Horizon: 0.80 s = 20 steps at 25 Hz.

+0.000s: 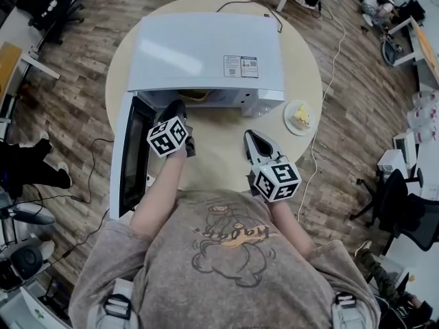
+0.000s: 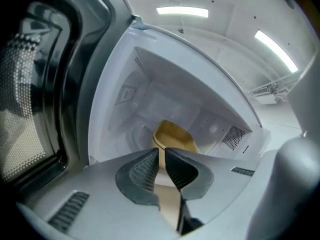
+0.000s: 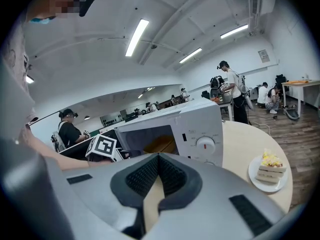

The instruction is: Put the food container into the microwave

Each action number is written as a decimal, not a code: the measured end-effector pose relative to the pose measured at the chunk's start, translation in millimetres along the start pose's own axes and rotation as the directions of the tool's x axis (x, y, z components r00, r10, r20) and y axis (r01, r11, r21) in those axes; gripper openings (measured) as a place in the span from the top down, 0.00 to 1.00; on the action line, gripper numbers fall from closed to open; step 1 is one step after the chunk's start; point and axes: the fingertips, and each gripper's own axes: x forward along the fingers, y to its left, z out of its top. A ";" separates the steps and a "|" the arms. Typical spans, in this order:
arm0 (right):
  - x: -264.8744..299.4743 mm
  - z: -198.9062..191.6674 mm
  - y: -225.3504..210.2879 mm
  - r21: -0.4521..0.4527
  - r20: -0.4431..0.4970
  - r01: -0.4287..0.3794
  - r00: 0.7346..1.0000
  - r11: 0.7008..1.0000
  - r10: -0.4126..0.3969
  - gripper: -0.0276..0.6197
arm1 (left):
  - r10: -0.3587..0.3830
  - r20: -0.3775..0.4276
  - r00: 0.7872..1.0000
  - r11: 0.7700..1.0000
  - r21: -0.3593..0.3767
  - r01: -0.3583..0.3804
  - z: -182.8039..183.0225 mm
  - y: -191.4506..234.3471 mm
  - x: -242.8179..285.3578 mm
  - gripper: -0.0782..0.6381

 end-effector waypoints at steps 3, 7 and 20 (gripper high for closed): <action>-3.7 1.1 -2.7 -0.003 0.003 -0.005 1.000 1.000 0.005 0.96 | -0.024 -0.017 1.000 1.000 0.017 0.025 -4.8 -9.4 5.1 0.81; -8.1 4.3 -5.8 -0.013 0.002 -0.015 1.000 1.000 0.015 0.96 | -0.032 -0.020 0.999 0.999 0.024 0.033 -1.9 -14.8 12.9 0.81; 10.2 21.7 -12.6 -0.082 -0.017 -0.078 0.997 0.994 0.077 0.96 | -0.108 -0.065 0.992 0.993 0.038 0.110 15.6 -22.6 -12.8 0.81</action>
